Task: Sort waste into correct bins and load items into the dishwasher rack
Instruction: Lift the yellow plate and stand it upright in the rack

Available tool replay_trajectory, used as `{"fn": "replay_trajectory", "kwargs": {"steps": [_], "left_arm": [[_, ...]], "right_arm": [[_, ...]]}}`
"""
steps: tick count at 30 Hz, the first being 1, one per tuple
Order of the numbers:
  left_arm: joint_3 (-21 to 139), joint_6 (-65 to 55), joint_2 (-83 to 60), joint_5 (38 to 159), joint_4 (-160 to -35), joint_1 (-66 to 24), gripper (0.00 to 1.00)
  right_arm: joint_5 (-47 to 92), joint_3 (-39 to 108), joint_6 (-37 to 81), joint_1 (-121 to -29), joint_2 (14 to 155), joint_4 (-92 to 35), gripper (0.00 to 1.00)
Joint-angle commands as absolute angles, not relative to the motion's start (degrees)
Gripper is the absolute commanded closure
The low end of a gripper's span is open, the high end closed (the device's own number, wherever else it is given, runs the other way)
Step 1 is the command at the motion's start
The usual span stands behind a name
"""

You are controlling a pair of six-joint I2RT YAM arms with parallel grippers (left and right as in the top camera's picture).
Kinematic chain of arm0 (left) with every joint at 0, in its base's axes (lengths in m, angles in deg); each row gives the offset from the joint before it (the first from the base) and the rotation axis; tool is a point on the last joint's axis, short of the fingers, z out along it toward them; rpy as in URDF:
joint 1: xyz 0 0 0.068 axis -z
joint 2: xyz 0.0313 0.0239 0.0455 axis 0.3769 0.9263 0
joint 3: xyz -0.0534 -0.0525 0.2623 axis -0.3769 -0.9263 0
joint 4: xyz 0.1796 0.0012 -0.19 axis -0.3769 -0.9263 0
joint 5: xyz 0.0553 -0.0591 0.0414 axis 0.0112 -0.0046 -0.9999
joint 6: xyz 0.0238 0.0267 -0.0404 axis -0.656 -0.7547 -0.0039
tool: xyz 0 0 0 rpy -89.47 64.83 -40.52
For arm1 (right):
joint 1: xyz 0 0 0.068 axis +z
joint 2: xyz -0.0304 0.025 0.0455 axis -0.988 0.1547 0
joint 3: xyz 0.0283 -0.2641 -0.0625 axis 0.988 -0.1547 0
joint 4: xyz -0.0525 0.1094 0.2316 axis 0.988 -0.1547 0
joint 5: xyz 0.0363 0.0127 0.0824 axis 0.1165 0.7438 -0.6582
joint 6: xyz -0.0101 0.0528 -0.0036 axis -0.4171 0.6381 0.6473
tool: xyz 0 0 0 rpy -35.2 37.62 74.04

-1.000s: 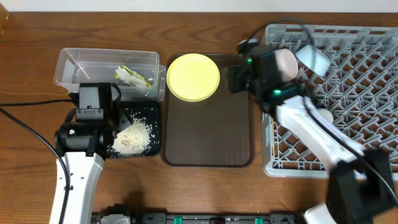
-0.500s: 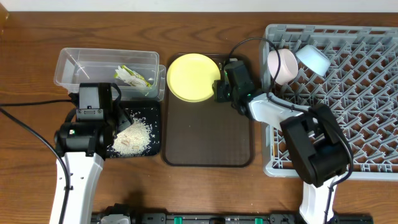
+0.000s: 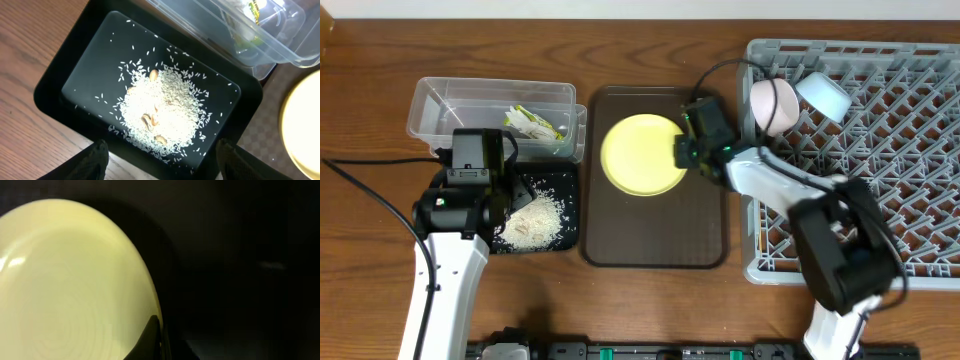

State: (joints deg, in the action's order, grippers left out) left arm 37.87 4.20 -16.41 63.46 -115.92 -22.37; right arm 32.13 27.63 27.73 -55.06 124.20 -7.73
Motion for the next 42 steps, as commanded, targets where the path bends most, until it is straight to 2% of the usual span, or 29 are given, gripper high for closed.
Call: {"fn": "replay_trajectory", "kwargs": {"steps": [1,10,18,21,25,35,42], "left_arm": [[38.22,4.77,-16.19,63.17,-116.22,-22.61,0.28],[38.22,4.74,-16.19,63.15,-116.22,-22.61,0.28],[38.22,4.74,-16.19,63.17,-116.20,-22.61,0.28],[38.22,4.74,-16.19,63.17,-116.20,-22.61,0.28],[38.22,4.77,-16.19,63.17,-116.18,-22.61,0.28],[38.22,4.77,-16.19,63.17,-116.20,-22.61,0.28],[38.22,4.77,-16.19,63.17,-116.25,-22.61,0.28]], "right_arm": [[38.46,27.50,21.24,-57.70,115.48,-11.42,0.99],[50.64,27.50,9.44,-62.92,94.94,-25.78,0.98],[63.23,27.50,-5.47,-69.11,84.58,-36.67,0.99],[72.63,27.50,-5.97,-70.49,83.79,-40.67,0.99],[78.46,27.50,-6.02,-71.05,83.88,-43.55,0.99],[77.83,27.43,-5.01,-70.95,87.51,-43.99,0.99],[74.96,27.43,-2.87,-70.57,93.04,-38.98,0.99]]}}
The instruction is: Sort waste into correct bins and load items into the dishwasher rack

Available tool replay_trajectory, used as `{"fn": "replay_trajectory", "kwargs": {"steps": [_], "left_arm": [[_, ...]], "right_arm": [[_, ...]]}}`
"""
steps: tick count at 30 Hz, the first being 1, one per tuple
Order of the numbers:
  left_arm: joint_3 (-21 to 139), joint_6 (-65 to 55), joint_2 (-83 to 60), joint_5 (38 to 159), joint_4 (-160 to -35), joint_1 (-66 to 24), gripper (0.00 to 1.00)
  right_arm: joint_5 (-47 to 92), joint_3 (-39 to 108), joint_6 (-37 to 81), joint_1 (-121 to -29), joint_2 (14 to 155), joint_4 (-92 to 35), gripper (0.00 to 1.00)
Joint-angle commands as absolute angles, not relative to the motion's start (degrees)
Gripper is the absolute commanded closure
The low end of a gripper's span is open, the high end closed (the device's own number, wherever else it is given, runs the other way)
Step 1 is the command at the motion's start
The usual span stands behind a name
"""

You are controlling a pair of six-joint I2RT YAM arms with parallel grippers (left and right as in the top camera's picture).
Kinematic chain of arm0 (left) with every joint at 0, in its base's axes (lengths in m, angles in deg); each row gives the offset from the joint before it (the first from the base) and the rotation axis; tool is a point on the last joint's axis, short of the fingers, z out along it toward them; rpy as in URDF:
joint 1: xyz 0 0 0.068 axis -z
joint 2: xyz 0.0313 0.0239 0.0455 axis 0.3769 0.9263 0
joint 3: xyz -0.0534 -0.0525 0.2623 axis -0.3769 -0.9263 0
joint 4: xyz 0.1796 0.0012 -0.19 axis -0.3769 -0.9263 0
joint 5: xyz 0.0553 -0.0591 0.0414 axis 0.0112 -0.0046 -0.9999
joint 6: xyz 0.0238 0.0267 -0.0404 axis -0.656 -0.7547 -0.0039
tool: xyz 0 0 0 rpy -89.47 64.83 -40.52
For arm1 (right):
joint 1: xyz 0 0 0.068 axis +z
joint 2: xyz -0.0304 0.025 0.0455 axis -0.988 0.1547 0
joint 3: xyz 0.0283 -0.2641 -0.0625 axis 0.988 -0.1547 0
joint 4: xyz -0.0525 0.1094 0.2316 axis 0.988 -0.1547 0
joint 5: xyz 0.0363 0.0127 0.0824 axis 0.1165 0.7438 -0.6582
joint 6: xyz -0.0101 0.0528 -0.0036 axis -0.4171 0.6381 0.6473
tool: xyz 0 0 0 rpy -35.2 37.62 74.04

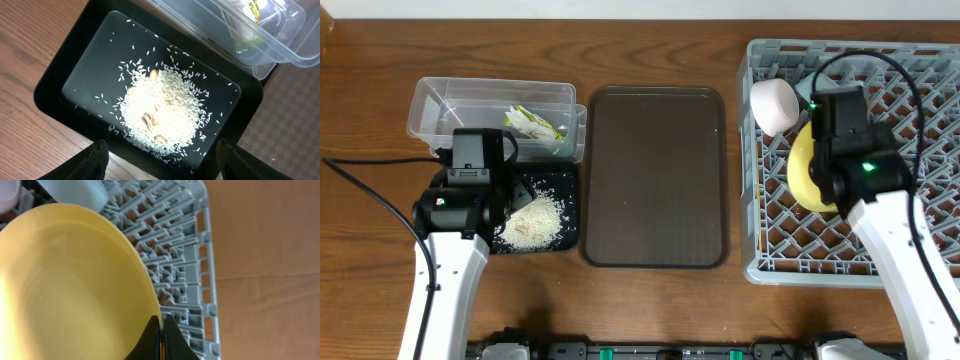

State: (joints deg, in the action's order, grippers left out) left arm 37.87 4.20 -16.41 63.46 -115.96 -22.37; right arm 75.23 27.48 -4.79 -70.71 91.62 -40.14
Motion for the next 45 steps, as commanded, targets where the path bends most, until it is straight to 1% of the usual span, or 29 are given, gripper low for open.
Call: {"fn": "replay_trajectory", "kwargs": {"steps": [1,2,3,4,5,6,8,10,12,14,16,20,22,24,26,28,29,31,34,37,40,41,45], "left_arm": [[38.22,4.74,-16.19,63.17,-116.25,-22.61,0.28],[38.22,4.74,-16.19,63.17,-116.25,-22.61,0.28],[38.22,4.74,-16.19,63.17,-116.25,-22.61,0.28],[38.22,4.77,-16.19,63.17,-116.25,-22.61,0.28],[38.22,4.74,-16.19,63.17,-116.22,-22.61,0.28],[38.22,4.74,-16.19,63.17,-116.22,-22.61,0.21],[38.22,4.74,-16.19,63.17,-116.11,-22.61,0.18],[38.24,4.72,-16.21,63.17,-115.55,-22.61,0.13],[38.24,4.40,-16.23,63.19,-114.30,-22.54,0.13],[38.24,0.24,-16.23,64.83,-112.16,-22.22,0.13],[38.24,-4.19,-16.23,68.20,-109.45,-21.54,0.13],[38.24,-10.66,-16.17,72.94,-106.72,-19.37,0.13],[38.24,-13.05,-16.19,74.17,-107.52,-18.26,0.11],[38.24,-13.99,-16.19,74.84,-109.91,-17.58,0.11],[38.24,-13.31,-16.38,75.24,-114.39,-17.38,0.13],[38.22,-13.09,-16.67,75.21,-118.10,-17.38,0.19],[38.17,-13.09,-16.97,75.19,-119.31,-17.38,0.20],[37.74,-13.13,-18.53,75.21,-120.77,-17.38,0.20],[36.03,-13.16,-23.20,75.21,-120.92,-17.38,0.20],[32.97,-13.86,-30.74,75.15,-119.96,-17.38,0.20],[29.56,-13.77,-39.84,74.97,-118.43,-17.38,0.18],[28.75,-13.77,-42.37,74.97,-117.88,-17.38,0.08],[27.94,-13.75,-49.52,75.02,-114.96,-17.38,0.07]], "right_arm": [[74.31,27.43,-1.12,-70.38,93.45,-38.35,0.98],[72.58,27.43,0.52,-70.09,93.58,-37.78,0.96],[70.37,27.43,1.59,-69.94,93.58,-37.45,0.92],[67.29,27.45,2.60,-69.81,93.52,-37.21,0.84],[64.06,27.45,3.47,-69.83,93.28,-37.12,0.70],[61.54,27.45,4.39,-69.83,93.17,-37.10,0.59],[56.61,27.45,7.75,-70.36,92.93,-37.12,0.50],[52.93,27.45,11.05,-71.25,92.66,-37.28,0.44],[48.67,27.45,14.18,-72.69,92.23,-37.41,0.39],[44.41,27.45,16.02,-74.40,91.68,-37.41,0.37],[38.90,27.45,17.22,-76.69,90.94,-37.34,0.32],[27.34,27.45,17.15,-82.55,89.04,-38.61,0.21],[23.30,27.45,16.41,-85.44,88.12,-41.19,0.17],[20.41,27.43,13.94,-87.43,87.51,-43.81,0.09],[19.71,27.43,13.07,-88.65,86.92,-46.22,0.06],[19.93,27.43,12.56,-89.22,85.93,-48.82,0.04],[19.95,27.43,12.41,-89.31,85.32,-50.06,0.04],[20.37,26.89,12.41,-89.31,83.68,-51.33,0.01],[20.37,23.65,12.43,-89.28,79.68,-50.24,0.01],[20.34,17.31,12.43,-89.28,72.82,-46.92,0.01],[22.57,10.01,12.76,-89.28,64.19,-42.39,0.01],[24.15,7.81,12.87,-89.28,61.04,-41.12,0.01],[26.14,2.82,12.87,-89.28,52.56,-39.46,0.01]]}}
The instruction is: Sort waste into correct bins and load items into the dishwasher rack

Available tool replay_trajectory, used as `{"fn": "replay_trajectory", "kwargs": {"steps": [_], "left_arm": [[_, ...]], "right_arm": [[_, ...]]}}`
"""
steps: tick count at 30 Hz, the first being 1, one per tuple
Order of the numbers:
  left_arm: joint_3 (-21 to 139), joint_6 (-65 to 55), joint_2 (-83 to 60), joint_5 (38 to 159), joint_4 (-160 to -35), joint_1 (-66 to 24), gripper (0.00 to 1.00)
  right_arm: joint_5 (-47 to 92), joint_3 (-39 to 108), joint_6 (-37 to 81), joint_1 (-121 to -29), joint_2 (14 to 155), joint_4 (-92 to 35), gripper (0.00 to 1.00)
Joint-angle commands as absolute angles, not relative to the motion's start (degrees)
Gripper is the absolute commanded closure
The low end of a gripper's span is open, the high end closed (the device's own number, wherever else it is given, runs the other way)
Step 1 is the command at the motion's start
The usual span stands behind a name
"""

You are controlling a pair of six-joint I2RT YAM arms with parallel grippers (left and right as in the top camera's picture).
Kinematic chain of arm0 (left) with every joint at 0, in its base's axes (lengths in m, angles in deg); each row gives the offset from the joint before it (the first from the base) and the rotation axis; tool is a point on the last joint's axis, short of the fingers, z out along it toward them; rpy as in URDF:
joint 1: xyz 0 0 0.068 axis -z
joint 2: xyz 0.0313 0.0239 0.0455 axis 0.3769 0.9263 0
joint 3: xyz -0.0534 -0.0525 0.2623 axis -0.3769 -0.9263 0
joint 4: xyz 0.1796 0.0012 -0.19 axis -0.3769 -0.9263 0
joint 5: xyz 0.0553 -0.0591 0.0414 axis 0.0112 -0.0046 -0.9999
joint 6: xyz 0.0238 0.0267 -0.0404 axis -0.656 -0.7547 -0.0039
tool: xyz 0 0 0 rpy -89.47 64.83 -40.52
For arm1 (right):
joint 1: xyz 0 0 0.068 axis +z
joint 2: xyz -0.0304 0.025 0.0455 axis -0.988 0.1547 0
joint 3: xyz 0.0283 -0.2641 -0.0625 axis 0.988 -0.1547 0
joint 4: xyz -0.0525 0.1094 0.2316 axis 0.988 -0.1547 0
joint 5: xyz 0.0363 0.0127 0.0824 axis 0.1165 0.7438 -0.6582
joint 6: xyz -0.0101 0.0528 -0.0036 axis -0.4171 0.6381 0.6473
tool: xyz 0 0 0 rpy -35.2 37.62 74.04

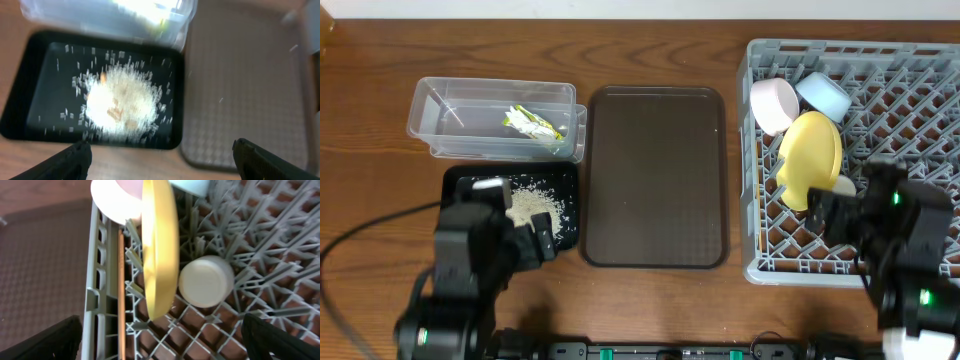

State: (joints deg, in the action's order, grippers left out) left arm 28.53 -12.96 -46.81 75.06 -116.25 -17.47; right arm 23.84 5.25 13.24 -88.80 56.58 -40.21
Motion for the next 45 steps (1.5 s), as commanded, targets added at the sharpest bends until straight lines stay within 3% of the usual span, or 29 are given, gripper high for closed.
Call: {"fn": "replay_trajectory", "kwargs": {"steps": [1,15,32,37,45], "left_arm": [[27.94,-13.75,-50.52,75.02,-114.74,-17.38,0.07],[27.94,-13.75,-52.51,75.02,-116.42,-17.38,0.06],[27.94,-13.75,-52.51,75.02,-116.40,-17.38,0.06],[27.94,-13.77,-52.51,75.02,-116.40,-17.38,0.06],[27.94,-13.75,-52.51,75.02,-116.42,-17.38,0.06]], "right_arm": [[26.01,2.06,12.87,-89.28,51.07,-39.46,0.01],[25.98,1.34,12.85,-89.28,48.56,-46.59,0.01],[27.36,1.01,11.99,-89.00,47.05,-46.39,0.01],[27.49,-3.10,9.31,-85.35,40.54,-37.58,0.01],[27.45,-21.57,8.56,-79.78,23.66,-15.35,0.01]]}}
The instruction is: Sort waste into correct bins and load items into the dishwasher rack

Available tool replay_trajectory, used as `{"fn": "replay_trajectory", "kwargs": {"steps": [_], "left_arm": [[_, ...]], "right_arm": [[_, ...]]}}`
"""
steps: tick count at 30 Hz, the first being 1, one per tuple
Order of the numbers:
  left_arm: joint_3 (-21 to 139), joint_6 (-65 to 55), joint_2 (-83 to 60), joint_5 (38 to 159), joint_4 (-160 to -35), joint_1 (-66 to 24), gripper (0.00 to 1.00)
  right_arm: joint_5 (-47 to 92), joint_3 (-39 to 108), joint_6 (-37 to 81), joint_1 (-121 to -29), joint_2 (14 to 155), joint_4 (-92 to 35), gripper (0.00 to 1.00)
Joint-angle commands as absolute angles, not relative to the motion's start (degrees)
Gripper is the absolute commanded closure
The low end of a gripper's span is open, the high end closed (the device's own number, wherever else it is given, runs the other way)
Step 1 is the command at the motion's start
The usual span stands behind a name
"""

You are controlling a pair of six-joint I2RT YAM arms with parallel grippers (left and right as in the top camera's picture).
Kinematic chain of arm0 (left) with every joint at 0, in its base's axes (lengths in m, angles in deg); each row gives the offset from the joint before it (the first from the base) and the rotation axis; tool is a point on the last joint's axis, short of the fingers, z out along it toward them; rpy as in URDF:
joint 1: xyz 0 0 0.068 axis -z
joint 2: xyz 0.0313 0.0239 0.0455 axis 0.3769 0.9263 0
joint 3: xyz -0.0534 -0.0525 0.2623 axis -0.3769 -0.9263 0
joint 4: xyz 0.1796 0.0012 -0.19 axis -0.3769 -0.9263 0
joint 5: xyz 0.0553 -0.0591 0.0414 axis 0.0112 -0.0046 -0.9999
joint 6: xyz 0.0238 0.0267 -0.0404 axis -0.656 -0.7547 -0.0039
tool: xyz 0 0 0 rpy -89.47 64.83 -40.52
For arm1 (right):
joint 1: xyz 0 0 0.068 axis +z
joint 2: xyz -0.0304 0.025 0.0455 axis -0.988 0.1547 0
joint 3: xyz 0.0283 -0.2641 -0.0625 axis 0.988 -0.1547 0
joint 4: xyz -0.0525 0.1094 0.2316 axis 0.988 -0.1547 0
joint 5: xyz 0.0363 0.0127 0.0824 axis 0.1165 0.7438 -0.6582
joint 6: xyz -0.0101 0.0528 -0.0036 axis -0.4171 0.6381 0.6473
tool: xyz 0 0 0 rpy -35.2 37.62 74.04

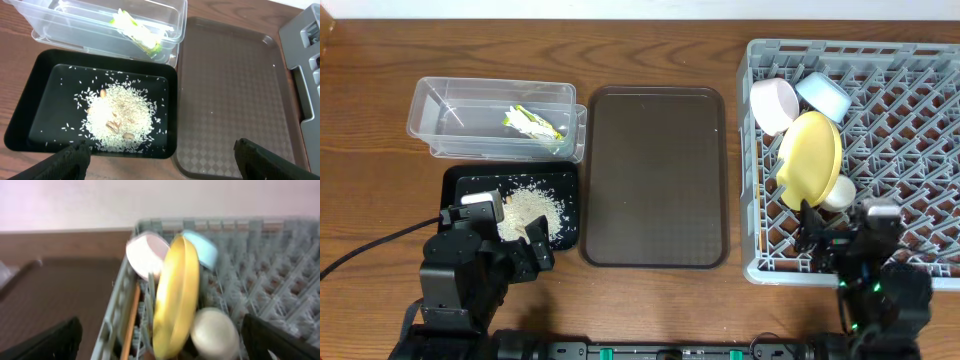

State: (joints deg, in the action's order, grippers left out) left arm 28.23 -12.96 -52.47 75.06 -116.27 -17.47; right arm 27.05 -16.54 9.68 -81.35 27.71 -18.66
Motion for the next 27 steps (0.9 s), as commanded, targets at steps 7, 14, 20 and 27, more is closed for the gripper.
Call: {"fn": "replay_trajectory", "kwargs": {"steps": [7,14,20,27], "left_arm": [[27.94,-13.75,-52.51,75.02,-116.42,-17.38,0.06],[27.94,-13.75,-52.51,75.02,-116.40,-17.38,0.06],[27.94,-13.75,-52.51,75.02,-116.40,-17.38,0.06],[27.94,-13.75,-52.51,75.02,-116.42,-17.38,0.05]], "right_arm": [[28.13,-32.98,8.54,-79.21,14.13,-0.03,0.00],[29.20,-38.92,8.52,-79.19,13.96,7.20,0.01],[28.76,-38.88,8.58,-79.14,14.05,-0.01,0.01],[28.80,-38.88,8.56,-79.14,14.13,-0.08,0.01]]}}
